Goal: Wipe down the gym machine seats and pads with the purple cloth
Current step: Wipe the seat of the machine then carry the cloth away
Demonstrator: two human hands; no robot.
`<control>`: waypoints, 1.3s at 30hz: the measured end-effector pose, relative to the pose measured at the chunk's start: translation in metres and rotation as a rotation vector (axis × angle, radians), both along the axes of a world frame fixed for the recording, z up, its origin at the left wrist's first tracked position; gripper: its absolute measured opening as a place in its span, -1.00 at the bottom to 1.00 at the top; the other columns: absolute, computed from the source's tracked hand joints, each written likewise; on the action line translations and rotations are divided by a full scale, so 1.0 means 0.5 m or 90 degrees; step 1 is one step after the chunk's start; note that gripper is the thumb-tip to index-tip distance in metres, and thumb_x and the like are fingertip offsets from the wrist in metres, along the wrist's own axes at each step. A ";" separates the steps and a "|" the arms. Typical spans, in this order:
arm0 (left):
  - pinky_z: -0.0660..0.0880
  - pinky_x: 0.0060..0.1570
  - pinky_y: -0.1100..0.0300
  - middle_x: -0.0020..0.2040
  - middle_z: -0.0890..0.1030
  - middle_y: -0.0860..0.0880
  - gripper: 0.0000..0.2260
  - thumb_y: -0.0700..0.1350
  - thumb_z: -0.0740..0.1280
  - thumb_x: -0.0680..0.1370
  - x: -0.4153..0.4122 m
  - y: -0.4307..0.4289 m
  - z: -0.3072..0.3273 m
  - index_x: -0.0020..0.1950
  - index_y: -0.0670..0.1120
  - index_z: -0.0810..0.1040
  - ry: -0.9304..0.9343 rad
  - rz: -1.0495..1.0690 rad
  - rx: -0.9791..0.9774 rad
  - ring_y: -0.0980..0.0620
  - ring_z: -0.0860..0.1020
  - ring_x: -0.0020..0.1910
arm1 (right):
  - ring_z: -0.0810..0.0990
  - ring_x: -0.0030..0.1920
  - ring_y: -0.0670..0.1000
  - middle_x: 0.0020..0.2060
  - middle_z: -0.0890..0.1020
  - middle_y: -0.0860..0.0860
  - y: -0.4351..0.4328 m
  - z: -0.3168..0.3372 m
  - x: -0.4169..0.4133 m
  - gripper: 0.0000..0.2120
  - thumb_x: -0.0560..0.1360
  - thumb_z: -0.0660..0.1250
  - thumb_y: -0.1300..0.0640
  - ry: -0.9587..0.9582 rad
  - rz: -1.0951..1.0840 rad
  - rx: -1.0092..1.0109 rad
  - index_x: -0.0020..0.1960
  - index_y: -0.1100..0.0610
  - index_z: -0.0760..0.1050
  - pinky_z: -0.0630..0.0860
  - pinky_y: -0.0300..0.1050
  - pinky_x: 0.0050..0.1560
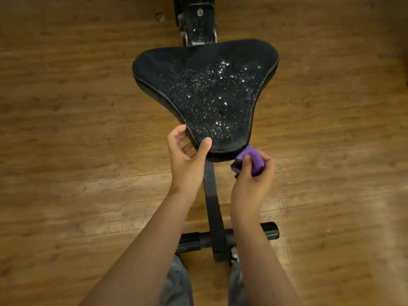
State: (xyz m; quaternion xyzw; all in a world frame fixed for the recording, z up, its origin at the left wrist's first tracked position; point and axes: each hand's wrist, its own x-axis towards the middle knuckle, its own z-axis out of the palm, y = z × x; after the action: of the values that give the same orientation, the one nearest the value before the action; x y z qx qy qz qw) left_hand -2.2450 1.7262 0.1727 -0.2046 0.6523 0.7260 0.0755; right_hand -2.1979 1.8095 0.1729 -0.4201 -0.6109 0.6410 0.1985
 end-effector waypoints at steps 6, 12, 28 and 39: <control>0.50 0.21 0.18 0.28 0.46 0.02 -0.55 -0.18 0.43 0.50 0.005 -0.002 0.002 0.31 0.04 0.34 -0.020 -0.002 0.010 0.08 0.51 0.23 | 0.57 -0.15 -0.03 -0.12 0.53 0.05 -0.092 0.014 0.024 -0.89 0.56 0.28 0.31 -0.030 0.056 -0.076 -0.07 0.15 0.38 0.54 -0.26 -0.23; 0.50 0.19 0.21 0.17 0.53 0.09 -0.74 -0.23 0.38 0.53 0.081 -0.040 0.043 0.18 -0.02 0.49 0.030 0.001 -0.115 0.11 0.52 0.18 | 0.58 -0.31 -0.22 -0.21 0.52 0.03 -0.055 0.062 0.037 -0.90 0.52 0.31 0.36 -0.046 0.061 -0.124 -0.07 0.25 0.39 0.52 -0.36 -0.29; 0.51 -0.10 0.20 -0.07 0.52 0.03 -0.86 -0.08 0.42 0.48 0.131 -0.021 0.023 -0.03 -0.07 0.53 0.084 -0.068 -0.253 0.08 0.52 -0.10 | 0.63 -0.05 -0.08 -0.08 0.67 0.02 0.001 0.120 0.054 -0.90 0.52 0.37 0.21 -0.088 0.406 0.025 0.04 0.12 0.59 0.55 -0.26 -0.01; 0.50 -0.07 0.33 -0.07 0.69 0.00 -0.87 -0.19 0.39 0.53 0.117 0.050 0.017 0.04 -0.01 0.61 -0.184 0.288 0.170 0.14 0.63 -0.07 | 0.51 0.03 -0.09 0.11 0.50 -0.03 0.074 0.042 -0.142 -0.61 0.63 0.14 -0.03 -0.220 0.238 -0.029 0.39 0.12 0.26 0.40 -0.16 0.06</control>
State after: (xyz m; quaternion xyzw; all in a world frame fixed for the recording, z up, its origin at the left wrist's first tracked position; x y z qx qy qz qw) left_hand -2.1865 1.7511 0.1813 -0.4343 0.4715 0.7669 0.0301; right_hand -2.2687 1.8463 0.1936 -0.4073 -0.6882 0.5991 -0.0401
